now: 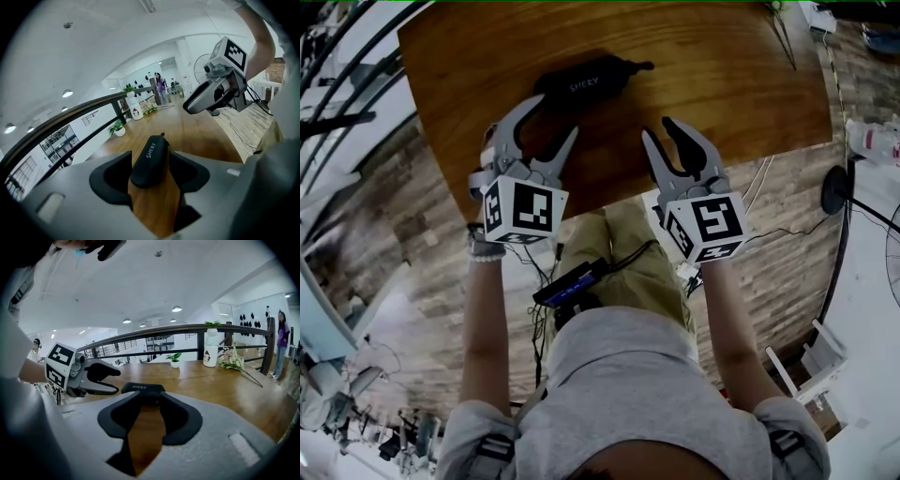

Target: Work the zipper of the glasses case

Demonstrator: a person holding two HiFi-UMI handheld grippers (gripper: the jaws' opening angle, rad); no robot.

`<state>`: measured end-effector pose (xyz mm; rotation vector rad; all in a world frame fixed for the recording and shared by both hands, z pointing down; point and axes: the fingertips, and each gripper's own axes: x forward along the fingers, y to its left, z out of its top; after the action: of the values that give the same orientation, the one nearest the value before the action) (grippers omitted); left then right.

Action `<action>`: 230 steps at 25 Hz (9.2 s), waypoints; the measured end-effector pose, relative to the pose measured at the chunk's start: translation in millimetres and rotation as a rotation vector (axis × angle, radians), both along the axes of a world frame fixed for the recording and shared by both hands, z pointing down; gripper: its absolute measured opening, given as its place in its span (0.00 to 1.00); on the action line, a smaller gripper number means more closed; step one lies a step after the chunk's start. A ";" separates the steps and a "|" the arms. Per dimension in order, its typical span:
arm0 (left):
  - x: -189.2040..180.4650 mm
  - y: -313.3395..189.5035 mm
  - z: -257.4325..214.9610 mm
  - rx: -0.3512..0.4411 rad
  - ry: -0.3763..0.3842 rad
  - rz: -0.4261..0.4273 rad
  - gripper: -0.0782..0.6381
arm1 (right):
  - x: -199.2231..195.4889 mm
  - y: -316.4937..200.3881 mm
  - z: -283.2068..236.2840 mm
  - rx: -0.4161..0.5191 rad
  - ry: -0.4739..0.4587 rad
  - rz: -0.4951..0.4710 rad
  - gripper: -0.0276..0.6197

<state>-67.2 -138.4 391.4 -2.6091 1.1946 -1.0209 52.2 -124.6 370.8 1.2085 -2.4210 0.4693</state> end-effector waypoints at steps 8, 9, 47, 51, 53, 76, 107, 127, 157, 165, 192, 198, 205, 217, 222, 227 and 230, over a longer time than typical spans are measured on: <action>5.9 -3.6 34.2 -0.006 -0.170 0.066 0.49 | 3.1 -7.3 20.1 -0.036 0.006 -0.014 0.24; 4.9 -4.0 37.1 -0.006 -0.182 0.068 0.49 | 1.8 -8.1 22.0 -0.040 0.006 -0.017 0.24; -8.3 -21.3 55.6 0.017 -0.267 0.018 0.43 | -45.6 -56.8 99.8 -0.067 0.288 -0.200 0.20; -6.4 -21.6 52.1 0.019 -0.265 0.015 0.43 | -46.4 -59.8 99.8 -0.075 0.273 -0.187 0.18; -5.8 -21.6 51.4 0.020 -0.266 0.012 0.43 | -45.5 -59.7 100.6 -0.077 0.273 -0.185 0.16; -4.6 -24.5 53.5 0.016 -0.303 -0.007 0.41 | -49.0 -49.2 101.7 -0.109 0.289 -0.239 0.05; 2.1 -24.1 60.4 -0.032 -0.258 -0.045 0.51 | -71.2 -19.3 60.4 0.267 0.553 -0.700 0.32; 1.4 -10.9 45.0 -0.135 -0.082 -0.345 0.50 | -71.9 -60.7 85.3 0.436 0.730 -1.152 0.43; 35.1 -24.5 68.3 -0.403 0.366 -0.807 0.30 | -79.4 -61.8 73.8 0.284 0.621 -1.273 0.43; 33.7 -29.8 74.3 -0.425 0.392 -0.871 0.22 | -77.8 -62.2 74.9 0.303 0.631 -1.260 0.43; 14.9 -14.5 79.3 -0.488 0.404 -0.832 0.13 | -72.6 -57.6 83.6 0.518 0.782 -1.199 0.42; 1.7 -10.8 81.4 -0.479 0.395 -0.866 0.13 | -71.2 -57.5 85.4 0.525 0.788 -1.197 0.41; -21.6 -7.9 83.0 -0.464 0.379 -0.911 0.13 | -71.5 -57.8 86.2 0.529 0.787 -1.193 0.41; -41.2 -10.7 85.3 -0.436 0.351 -0.924 0.14 | -68.9 -58.3 88.9 0.570 0.818 -1.184 0.41; -47.6 -14.4 85.7 -0.428 0.353 -0.901 0.14 | -68.9 -59.5 88.9 0.579 0.824 -1.174 0.41; -43.3 -14.4 87.5 -0.403 0.326 -0.858 0.18 | -69.4 -60.9 90.3 0.582 0.834 -1.152 0.42; -35.4 -10.6 84.4 -0.414 0.359 -0.804 0.29 | -71.1 -61.4 91.2 0.576 0.831 -1.116 0.43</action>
<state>-102.5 -149.0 475.8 -2.7034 2.4875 -0.9841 -18.9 -186.0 462.1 -0.0218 -2.0330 -0.9093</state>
